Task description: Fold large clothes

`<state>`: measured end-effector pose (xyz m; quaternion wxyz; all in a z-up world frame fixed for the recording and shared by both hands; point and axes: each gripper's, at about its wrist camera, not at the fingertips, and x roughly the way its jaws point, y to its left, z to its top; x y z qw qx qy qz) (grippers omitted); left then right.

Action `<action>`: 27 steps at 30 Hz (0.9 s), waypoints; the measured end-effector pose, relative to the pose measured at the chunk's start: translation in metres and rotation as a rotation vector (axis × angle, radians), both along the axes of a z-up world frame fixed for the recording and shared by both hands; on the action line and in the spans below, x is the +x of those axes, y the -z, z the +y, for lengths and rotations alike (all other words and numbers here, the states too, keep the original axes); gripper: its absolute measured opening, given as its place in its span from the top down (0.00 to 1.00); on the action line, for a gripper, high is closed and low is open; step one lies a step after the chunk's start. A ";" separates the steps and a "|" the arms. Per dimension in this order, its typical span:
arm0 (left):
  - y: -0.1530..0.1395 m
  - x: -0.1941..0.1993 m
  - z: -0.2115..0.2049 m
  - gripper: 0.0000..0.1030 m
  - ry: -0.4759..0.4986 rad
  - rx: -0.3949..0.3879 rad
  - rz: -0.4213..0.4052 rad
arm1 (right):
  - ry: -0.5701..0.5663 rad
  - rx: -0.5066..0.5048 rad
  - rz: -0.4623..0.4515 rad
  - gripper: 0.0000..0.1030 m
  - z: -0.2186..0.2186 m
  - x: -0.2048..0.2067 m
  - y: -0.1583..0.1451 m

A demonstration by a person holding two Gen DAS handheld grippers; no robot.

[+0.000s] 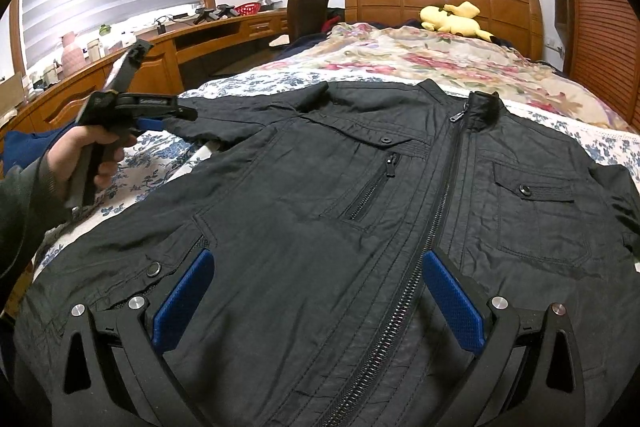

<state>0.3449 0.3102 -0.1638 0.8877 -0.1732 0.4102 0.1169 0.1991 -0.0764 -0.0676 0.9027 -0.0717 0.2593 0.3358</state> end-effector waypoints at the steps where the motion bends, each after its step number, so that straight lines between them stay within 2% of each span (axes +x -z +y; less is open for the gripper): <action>1: 0.002 0.002 0.003 0.14 -0.012 -0.006 0.005 | 0.000 0.000 0.000 0.00 -0.001 0.000 0.000; 7: 0.019 0.012 0.023 0.22 -0.071 -0.064 0.052 | 0.002 0.005 0.009 0.00 0.000 0.001 0.001; 10: 0.022 0.013 0.025 0.22 -0.081 -0.069 0.040 | 0.003 0.009 0.014 0.00 0.001 0.001 0.002; 12: 0.022 0.014 0.025 0.33 -0.084 -0.061 0.034 | 0.003 0.010 0.015 0.00 0.002 0.001 0.002; 14: 0.021 0.018 0.025 0.60 -0.088 -0.046 0.037 | 0.003 0.010 0.016 0.00 0.002 0.001 0.002; 15: 0.021 0.019 0.025 0.68 -0.083 -0.047 0.036 | 0.003 0.009 0.015 0.00 0.001 0.001 0.002; 16: 0.020 0.021 0.025 0.83 -0.075 -0.051 0.036 | 0.003 0.009 0.015 0.00 0.002 0.001 0.002; 17: 0.019 0.023 0.023 0.90 -0.066 -0.053 0.040 | 0.002 0.009 0.015 0.00 0.002 0.001 0.003; 20: 0.006 0.026 0.011 0.96 -0.050 -0.002 0.036 | 0.003 0.009 0.014 0.00 0.002 0.000 0.003; 27: -0.054 0.020 -0.040 0.97 0.057 0.096 -0.054 | 0.003 0.011 0.010 0.00 0.002 0.000 0.003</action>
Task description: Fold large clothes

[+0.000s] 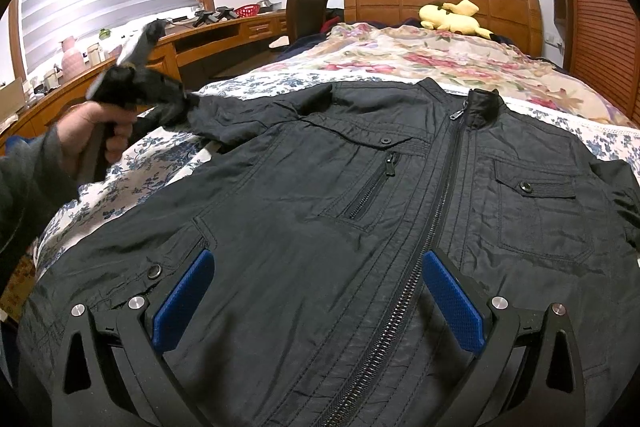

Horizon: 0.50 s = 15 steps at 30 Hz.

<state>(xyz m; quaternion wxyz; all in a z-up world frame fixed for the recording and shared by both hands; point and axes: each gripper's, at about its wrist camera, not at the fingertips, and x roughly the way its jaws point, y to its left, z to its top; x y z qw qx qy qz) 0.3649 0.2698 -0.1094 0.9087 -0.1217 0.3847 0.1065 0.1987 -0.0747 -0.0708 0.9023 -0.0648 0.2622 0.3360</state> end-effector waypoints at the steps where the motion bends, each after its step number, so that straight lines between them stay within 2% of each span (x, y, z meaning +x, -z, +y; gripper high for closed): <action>1: -0.011 -0.002 -0.012 0.97 0.035 0.002 -0.013 | 0.000 0.000 -0.001 0.00 0.000 0.000 0.000; 9: -0.069 -0.025 -0.089 0.97 0.226 0.082 -0.094 | 0.000 0.002 -0.006 0.00 -0.001 0.000 0.000; 15: -0.085 -0.033 -0.098 0.97 0.240 0.125 -0.105 | 0.000 0.003 -0.006 0.00 -0.001 -0.001 0.001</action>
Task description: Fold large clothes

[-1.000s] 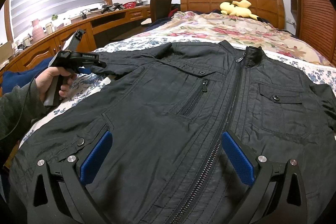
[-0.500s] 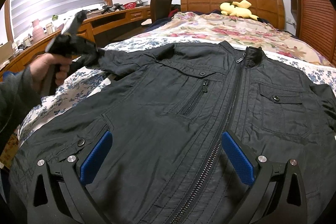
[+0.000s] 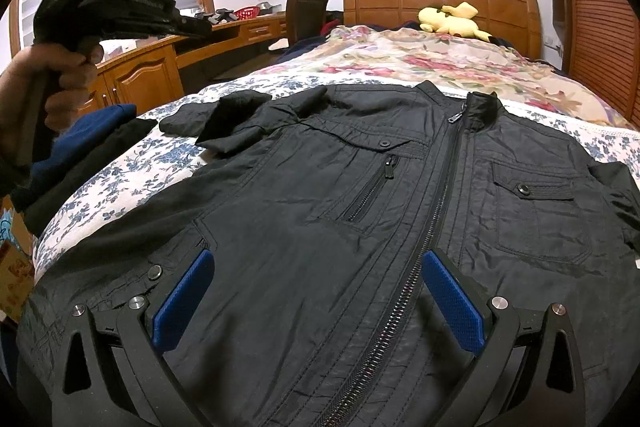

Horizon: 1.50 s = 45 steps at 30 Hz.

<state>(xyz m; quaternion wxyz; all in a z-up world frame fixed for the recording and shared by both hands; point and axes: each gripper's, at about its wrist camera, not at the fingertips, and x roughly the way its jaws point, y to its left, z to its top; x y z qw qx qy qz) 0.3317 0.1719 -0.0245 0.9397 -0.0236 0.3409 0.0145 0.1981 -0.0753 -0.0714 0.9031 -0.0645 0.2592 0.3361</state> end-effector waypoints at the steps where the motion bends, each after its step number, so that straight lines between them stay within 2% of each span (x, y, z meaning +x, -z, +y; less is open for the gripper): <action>1: 0.001 0.001 0.004 0.96 -0.012 0.004 0.006 | 0.000 0.000 0.000 0.00 0.000 0.000 0.000; 3: 0.007 0.003 0.019 0.83 -0.039 -0.009 0.028 | -0.001 0.000 0.000 0.00 -0.001 0.000 0.000; 5: 0.016 0.004 0.033 0.50 -0.059 -0.031 0.031 | -0.002 -0.002 0.001 0.00 -0.001 0.001 0.000; 6: 0.021 0.005 0.039 0.43 -0.074 -0.036 0.034 | -0.002 -0.003 0.002 0.00 0.000 0.001 0.000; 7: 0.026 0.005 0.045 0.28 -0.085 -0.039 0.038 | -0.002 -0.004 0.002 0.00 0.000 0.001 0.000; 8: 0.033 0.006 0.052 0.21 -0.099 -0.048 0.044 | -0.003 -0.005 0.002 0.00 0.000 0.001 0.000; 11: 0.056 0.015 0.068 0.21 -0.128 -0.059 0.081 | -0.003 -0.006 0.002 0.00 0.000 0.001 0.000; 22: 0.144 0.058 0.131 0.21 -0.274 0.012 0.221 | -0.008 -0.014 0.009 0.00 0.000 0.003 0.001; 26: 0.161 0.067 0.134 0.21 -0.245 0.041 0.248 | -0.011 -0.022 0.017 0.00 0.001 0.005 0.002; 27: 0.162 0.069 0.132 0.22 -0.236 0.054 0.249 | -0.011 -0.024 0.018 0.00 0.001 0.006 0.002; 29: 0.161 0.073 0.131 0.38 -0.206 0.041 0.251 | -0.012 -0.026 0.017 0.00 0.002 0.006 0.001; 31: 0.162 0.075 0.130 0.48 -0.197 0.039 0.255 | -0.013 -0.028 0.017 0.00 0.001 0.006 0.001; 33: 0.162 0.077 0.128 0.62 -0.189 0.059 0.262 | -0.013 -0.029 0.019 0.00 0.001 0.007 0.001; 34: 0.162 0.077 0.127 0.76 -0.190 0.074 0.263 | -0.012 -0.029 0.020 0.00 0.001 0.007 0.001; 35: 0.160 0.079 0.128 0.84 -0.194 0.083 0.265 | -0.013 -0.028 0.019 0.00 0.001 0.007 0.001; 39: 0.143 0.076 0.125 0.89 -0.202 0.097 0.239 | -0.012 -0.026 0.019 0.00 0.000 0.007 0.001; 45: 0.072 0.057 0.082 0.90 -0.159 0.143 0.099 | -0.006 -0.015 0.026 0.00 -0.002 0.008 0.000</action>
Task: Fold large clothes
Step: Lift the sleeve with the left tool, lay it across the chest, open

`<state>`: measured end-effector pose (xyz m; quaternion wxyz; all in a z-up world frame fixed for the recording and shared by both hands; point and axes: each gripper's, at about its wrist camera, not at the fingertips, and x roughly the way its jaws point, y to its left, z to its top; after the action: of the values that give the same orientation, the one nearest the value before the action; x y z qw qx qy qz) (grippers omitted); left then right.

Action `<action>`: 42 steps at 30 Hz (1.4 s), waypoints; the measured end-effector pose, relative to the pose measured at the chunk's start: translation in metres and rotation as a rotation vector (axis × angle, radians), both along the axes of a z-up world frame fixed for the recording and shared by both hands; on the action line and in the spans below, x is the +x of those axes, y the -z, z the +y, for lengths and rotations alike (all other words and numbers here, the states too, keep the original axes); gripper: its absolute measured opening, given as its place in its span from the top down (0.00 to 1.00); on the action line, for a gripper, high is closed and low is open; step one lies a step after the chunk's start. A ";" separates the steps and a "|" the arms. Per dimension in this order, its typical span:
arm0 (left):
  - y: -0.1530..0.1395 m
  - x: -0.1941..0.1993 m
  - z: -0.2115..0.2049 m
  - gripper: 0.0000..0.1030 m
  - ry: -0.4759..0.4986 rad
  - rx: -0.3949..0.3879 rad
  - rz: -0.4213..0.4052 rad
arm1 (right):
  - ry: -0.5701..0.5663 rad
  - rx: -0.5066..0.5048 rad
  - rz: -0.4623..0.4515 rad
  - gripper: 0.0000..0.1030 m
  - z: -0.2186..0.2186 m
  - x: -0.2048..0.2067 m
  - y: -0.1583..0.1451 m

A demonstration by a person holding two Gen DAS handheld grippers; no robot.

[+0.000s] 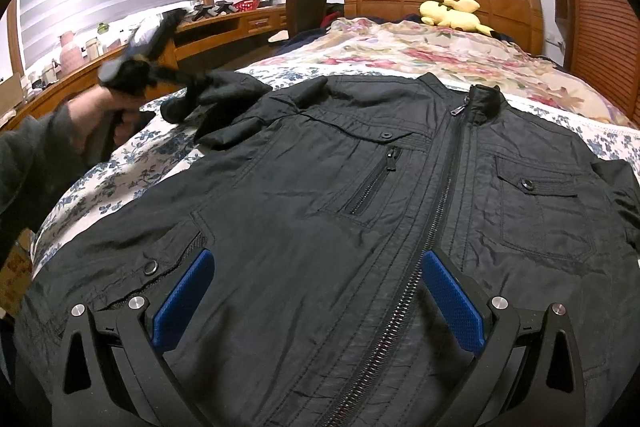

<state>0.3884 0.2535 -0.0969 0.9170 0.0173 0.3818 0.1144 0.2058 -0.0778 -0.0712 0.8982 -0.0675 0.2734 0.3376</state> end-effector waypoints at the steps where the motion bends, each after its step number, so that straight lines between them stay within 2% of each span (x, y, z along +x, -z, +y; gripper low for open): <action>1: -0.012 -0.004 -0.012 0.90 0.017 -0.002 -0.021 | 0.005 0.001 0.000 0.00 -0.001 0.000 -0.001; 5: -0.050 -0.020 -0.056 0.90 0.085 0.003 -0.087 | 0.024 -0.023 -0.037 0.00 -0.007 -0.010 -0.006; 12: -0.097 -0.046 -0.139 0.90 0.221 0.013 -0.139 | 0.050 -0.037 -0.076 0.00 -0.030 -0.027 -0.012; 18: -0.102 -0.067 -0.192 0.89 0.277 0.005 -0.147 | 0.061 -0.040 -0.085 0.00 -0.039 -0.036 -0.010; 20: -0.095 -0.074 -0.199 0.85 0.273 -0.005 -0.136 | 0.056 -0.038 -0.074 0.00 -0.038 -0.036 -0.009; 24: -0.077 -0.095 -0.206 0.74 0.272 -0.027 -0.130 | 0.042 -0.028 -0.055 0.00 -0.038 -0.033 -0.010; 26: -0.070 -0.106 -0.205 0.58 0.270 -0.052 -0.135 | 0.040 -0.030 -0.050 0.00 -0.038 -0.031 -0.010; 30: -0.059 -0.131 -0.197 0.53 0.263 -0.079 -0.146 | 0.037 -0.036 -0.040 0.00 -0.036 -0.026 -0.010; 31: -0.057 -0.137 -0.196 0.48 0.261 -0.081 -0.147 | 0.038 -0.037 -0.038 0.00 -0.036 -0.026 -0.010; 34: -0.052 -0.155 -0.186 0.24 0.252 -0.082 -0.167 | 0.042 -0.043 -0.035 0.00 -0.035 -0.024 -0.010; 42: -0.047 -0.205 -0.161 0.22 0.191 -0.067 -0.214 | 0.038 -0.063 -0.042 0.00 -0.031 -0.025 -0.010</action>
<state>0.1833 0.0920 -0.0499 0.9592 0.0104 0.2823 0.0150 0.1812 -0.1086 -0.0615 0.9075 -0.0976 0.2661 0.3099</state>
